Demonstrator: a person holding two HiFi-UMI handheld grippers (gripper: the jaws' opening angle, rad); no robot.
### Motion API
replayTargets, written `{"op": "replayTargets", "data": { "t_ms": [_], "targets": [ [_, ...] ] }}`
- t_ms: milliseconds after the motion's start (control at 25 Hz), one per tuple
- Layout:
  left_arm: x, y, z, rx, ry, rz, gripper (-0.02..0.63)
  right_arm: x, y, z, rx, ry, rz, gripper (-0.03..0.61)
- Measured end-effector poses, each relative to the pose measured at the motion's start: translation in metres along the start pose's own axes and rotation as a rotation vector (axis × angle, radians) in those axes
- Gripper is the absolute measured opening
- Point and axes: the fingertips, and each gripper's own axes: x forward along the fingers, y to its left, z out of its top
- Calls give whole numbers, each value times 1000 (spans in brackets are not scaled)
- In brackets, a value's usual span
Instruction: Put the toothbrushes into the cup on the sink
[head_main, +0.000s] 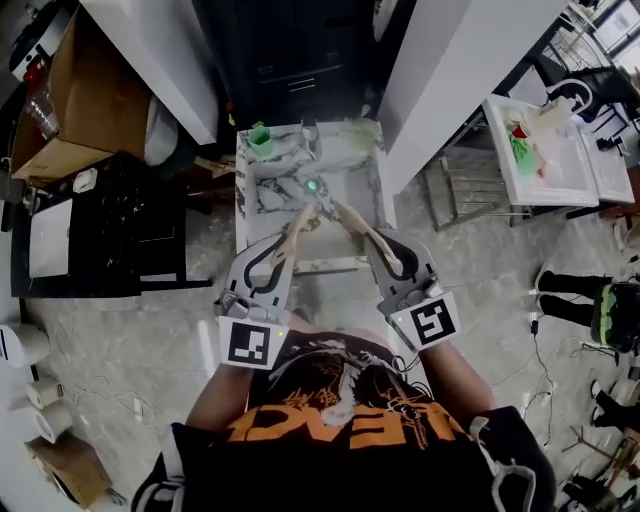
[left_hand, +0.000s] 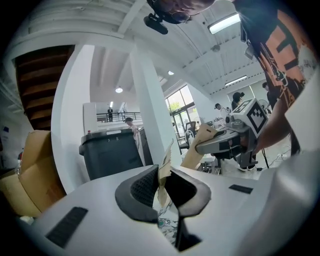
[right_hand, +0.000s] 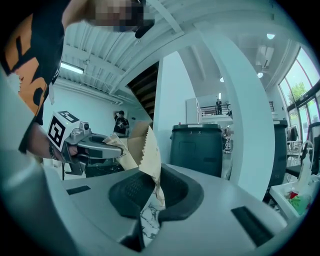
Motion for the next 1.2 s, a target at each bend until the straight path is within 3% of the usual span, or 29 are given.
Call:
{"op": "replayTargets", "data": {
  "t_ms": [360, 640, 840, 1200],
  "targets": [
    [66, 79, -47, -42, 36, -77, 51, 110, -32, -13, 30, 39, -32, 40],
    [110, 130, -47, -46, 11, -167, 51, 165, -62, -8, 43, 61, -117, 40],
    [132, 158, -55, -58, 17, -173, 51, 191, -73, -9, 55, 65, -131, 40],
    [141, 157, -60, -78, 29, -128, 51, 200, -84, -18, 56, 64, -81, 40]
  ]
}}
